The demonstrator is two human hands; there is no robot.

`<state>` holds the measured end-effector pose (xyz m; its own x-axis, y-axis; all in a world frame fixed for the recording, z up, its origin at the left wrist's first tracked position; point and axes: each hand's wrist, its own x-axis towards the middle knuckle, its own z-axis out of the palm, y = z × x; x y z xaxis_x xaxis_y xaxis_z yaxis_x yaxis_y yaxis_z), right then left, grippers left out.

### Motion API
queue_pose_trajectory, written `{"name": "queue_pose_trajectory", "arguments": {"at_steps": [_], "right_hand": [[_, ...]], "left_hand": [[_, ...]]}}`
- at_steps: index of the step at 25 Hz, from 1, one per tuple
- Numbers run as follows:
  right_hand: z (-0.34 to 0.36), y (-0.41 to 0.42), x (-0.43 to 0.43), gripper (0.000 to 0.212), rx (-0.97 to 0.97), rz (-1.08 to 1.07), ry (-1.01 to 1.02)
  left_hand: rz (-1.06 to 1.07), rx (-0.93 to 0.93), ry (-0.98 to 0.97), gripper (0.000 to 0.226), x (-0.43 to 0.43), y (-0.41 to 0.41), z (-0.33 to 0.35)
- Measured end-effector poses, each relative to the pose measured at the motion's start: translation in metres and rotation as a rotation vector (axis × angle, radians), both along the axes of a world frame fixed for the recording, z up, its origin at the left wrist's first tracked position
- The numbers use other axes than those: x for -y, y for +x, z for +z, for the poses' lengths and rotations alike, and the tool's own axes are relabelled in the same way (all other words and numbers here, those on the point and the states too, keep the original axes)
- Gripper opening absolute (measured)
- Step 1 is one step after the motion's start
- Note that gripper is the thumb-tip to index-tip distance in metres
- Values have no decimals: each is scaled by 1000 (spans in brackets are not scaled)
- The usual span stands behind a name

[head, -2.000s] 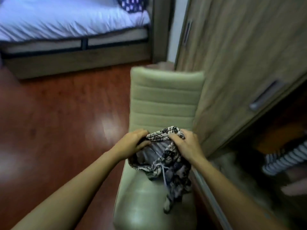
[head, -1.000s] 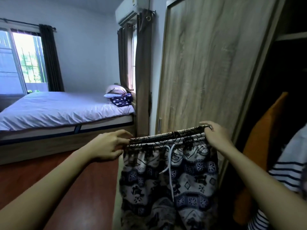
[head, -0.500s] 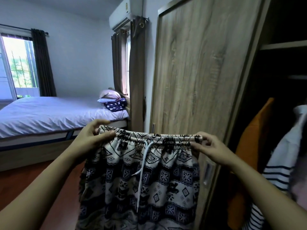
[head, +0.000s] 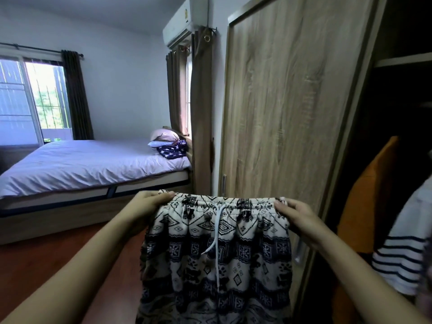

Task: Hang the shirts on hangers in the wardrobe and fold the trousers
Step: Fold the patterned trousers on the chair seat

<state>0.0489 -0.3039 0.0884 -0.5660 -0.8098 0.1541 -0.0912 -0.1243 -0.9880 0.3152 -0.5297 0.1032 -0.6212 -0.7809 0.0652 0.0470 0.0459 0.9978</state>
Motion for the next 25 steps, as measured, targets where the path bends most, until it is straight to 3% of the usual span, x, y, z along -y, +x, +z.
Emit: {"name": "queue_pose_trajectory", "arguments": {"at_steps": [3, 6, 10, 14, 16, 18, 19, 20, 22, 23, 25], "right_hand": [[-6, 17, 16, 28, -13, -92, 103], [8, 45, 26, 21, 5, 6, 21], [28, 71, 34, 36, 104, 128, -69], [39, 67, 21, 61, 232, 196, -11], [36, 66, 17, 47, 153, 188, -28], [27, 58, 20, 18, -118, -31, -71], [20, 54, 20, 24, -252, -143, -81], [15, 51, 18, 44, -289, -187, -86], [8, 50, 18, 69, -231, -91, -96], [7, 51, 17, 63, -216, -54, -107], [11, 54, 16, 29, -244, -43, -161]], "left_hand": [[123, -29, 131, 22, -19, -31, -9], [1, -35, -2, 13, -62, -58, 5], [-212, -37, -211, 41, -89, -78, 11], [-201, -102, -347, 43, -91, -76, 10], [-131, -165, -344, 40, -93, -76, 11], [-166, -236, -284, 39, -93, -75, 16], [-200, -251, -266, 40, -92, -72, 20], [-249, -257, -265, 41, -91, -68, 25], [-356, -238, -268, 40, -88, -58, 32], [-390, -217, -273, 38, -86, -52, 34], [-345, -141, -362, 35, -81, -42, 39]]}}
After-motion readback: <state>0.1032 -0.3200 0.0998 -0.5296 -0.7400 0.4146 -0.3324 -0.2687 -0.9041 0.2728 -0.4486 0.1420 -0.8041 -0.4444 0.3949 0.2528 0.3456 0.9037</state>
